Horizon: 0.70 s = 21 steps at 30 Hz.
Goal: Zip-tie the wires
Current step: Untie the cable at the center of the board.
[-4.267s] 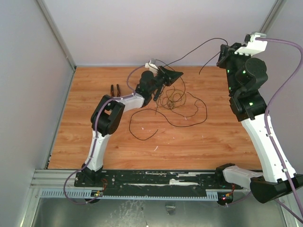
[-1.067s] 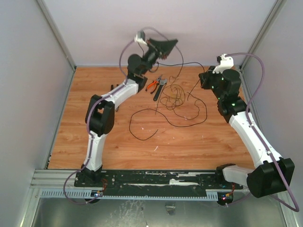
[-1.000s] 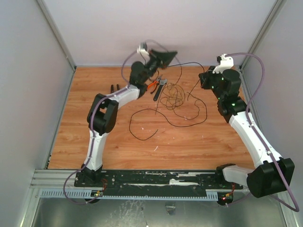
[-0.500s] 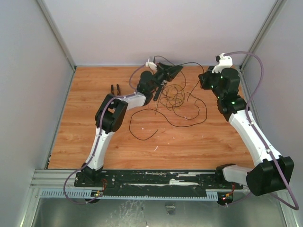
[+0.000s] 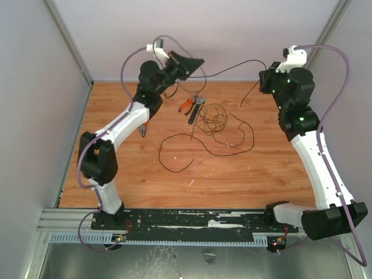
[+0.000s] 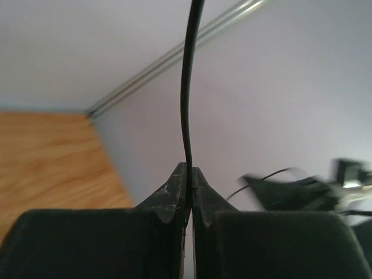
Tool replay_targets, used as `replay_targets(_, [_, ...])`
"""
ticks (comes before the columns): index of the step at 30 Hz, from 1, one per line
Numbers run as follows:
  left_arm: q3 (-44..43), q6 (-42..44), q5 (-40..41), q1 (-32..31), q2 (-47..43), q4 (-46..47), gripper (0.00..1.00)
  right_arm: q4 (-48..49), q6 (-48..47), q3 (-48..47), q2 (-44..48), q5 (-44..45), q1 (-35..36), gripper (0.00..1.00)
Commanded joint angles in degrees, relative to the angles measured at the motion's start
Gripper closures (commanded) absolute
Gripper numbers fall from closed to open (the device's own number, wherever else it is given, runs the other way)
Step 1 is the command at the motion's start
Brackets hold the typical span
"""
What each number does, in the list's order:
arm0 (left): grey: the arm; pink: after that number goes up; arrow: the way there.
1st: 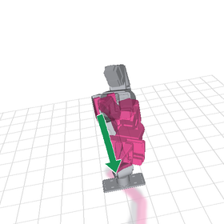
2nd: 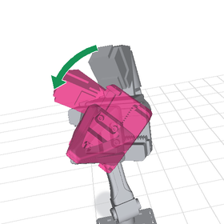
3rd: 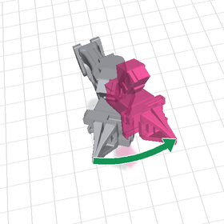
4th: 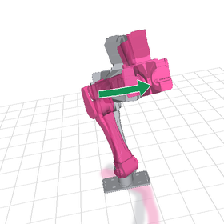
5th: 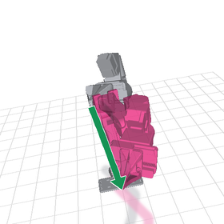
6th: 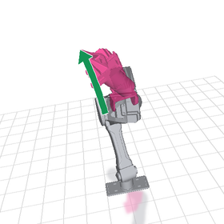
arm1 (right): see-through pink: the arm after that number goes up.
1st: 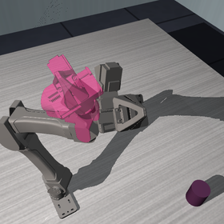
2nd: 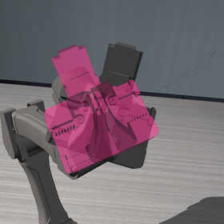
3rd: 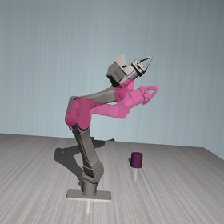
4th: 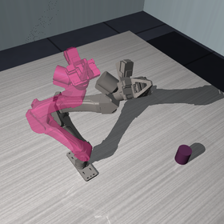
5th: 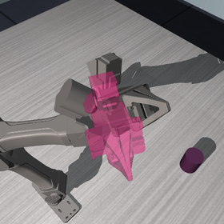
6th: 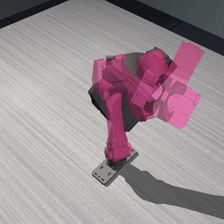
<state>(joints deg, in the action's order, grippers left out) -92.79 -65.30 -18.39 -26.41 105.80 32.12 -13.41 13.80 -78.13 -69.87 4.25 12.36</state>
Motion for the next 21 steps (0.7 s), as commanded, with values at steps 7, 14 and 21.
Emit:
replay_targets(7, [25.81, 29.41, 26.02, -0.48, -15.62, -27.66, 0.94, -6.65, 0.0, -6.9, -0.01, 1.29, -8.21, 1.0])
replay_targets(14, [35.87, 35.16, 25.49, -0.74, -21.21, -32.16, 0.94, -8.72, -0.24, -5.25, -0.6, 0.59, -14.4, 1.0])
replay_targets(21, [45.04, 38.95, 25.55, -0.73, -30.45, -38.38, 0.94, -11.9, -3.51, -4.39, -0.46, 6.0, -19.26, 1.0])
